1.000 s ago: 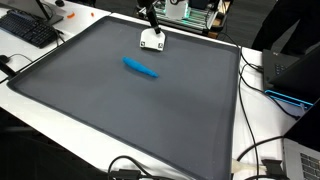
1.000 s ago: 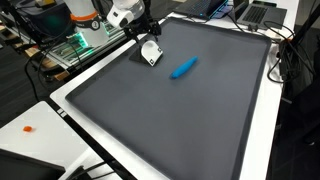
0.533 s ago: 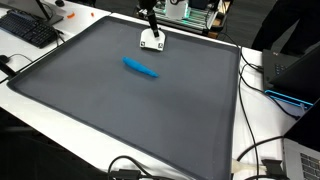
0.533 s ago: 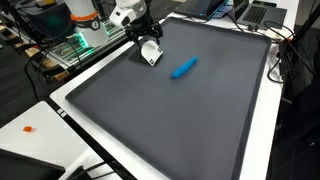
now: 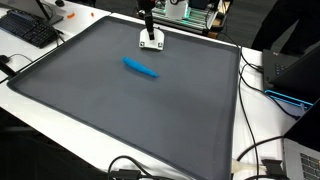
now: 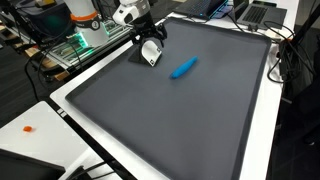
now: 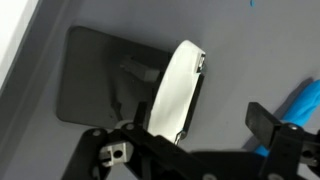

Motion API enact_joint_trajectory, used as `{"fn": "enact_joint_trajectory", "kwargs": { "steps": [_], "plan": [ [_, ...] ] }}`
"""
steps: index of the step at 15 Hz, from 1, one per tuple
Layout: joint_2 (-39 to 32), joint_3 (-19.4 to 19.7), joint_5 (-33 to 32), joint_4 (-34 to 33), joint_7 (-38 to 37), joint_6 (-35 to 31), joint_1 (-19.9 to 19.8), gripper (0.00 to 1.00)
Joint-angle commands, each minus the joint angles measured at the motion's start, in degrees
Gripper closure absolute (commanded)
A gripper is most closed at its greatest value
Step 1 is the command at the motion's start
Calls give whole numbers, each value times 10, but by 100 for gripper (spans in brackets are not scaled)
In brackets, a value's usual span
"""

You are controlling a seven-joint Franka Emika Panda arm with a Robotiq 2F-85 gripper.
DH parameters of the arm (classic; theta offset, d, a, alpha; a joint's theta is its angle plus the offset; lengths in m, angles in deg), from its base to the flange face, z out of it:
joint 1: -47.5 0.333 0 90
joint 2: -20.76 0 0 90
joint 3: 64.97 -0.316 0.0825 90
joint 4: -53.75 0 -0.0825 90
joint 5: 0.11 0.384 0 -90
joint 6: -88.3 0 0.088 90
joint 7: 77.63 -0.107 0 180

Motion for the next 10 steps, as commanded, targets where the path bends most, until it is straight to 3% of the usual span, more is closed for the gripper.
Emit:
{"fn": "enact_joint_trajectory", "kwargs": {
  "steps": [1,2,3,4,10],
  "plan": [
    [-17,-5,7,1,-18,-28,7,0],
    [-19,-5,8,2,-22,-30,8,0],
    [-21,-6,9,2,-24,-32,8,9],
    [-22,-6,9,2,-26,-34,9,25],
    [-19,-6,11,5,-50,-41,10,73]
  ]
}}
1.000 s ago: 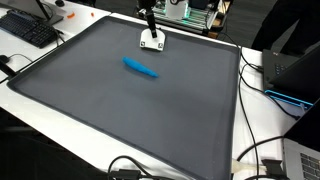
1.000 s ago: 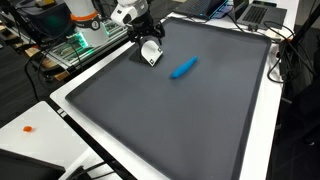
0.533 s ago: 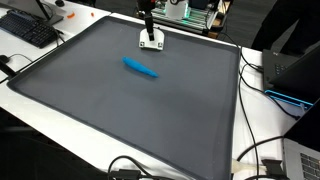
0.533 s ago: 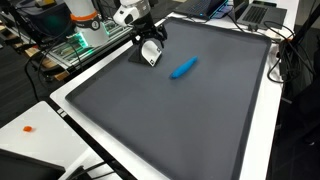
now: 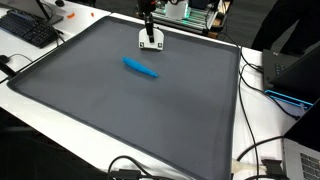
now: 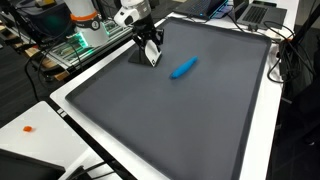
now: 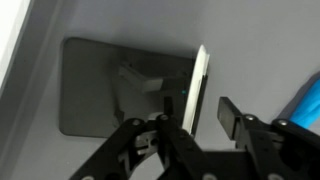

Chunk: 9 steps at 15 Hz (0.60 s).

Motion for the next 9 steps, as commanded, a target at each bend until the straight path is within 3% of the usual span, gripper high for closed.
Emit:
{"fn": "enact_joint_trajectory", "kwargs": {
  "steps": [1,4,9],
  "plan": [
    [-2,-4,10,5,-22,-20,5,81],
    [-1,-4,7,5,-39,-26,6,100],
    [21,-4,0,10,-71,-6,5,99]
  ]
}}
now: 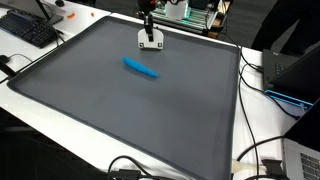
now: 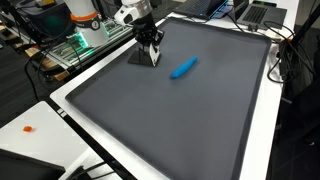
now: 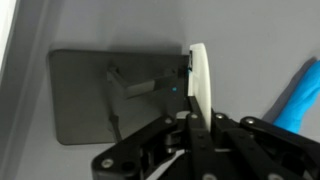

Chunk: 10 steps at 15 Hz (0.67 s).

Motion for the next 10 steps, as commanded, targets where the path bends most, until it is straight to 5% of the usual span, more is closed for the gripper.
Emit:
{"fn": "enact_joint_trajectory", "kwargs": {
  "steps": [1,10],
  "plan": [
    [26,0,-3,9,-33,21,1,99],
    [84,-3,-118,-48,-47,151,-7,99]
  ]
}}
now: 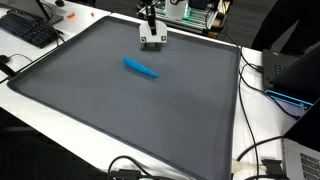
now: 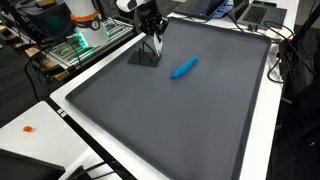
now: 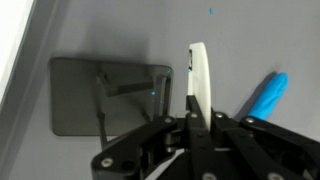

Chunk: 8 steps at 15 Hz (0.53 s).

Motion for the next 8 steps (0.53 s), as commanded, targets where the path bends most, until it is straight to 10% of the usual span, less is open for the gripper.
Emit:
{"fn": "enact_joint_trajectory", "kwargs": {
  "steps": [1,8],
  "plan": [
    [20,-3,-57,-40,12,72,-3,99],
    [-33,-15,-97,-183,144,205,15,99]
  ]
}}
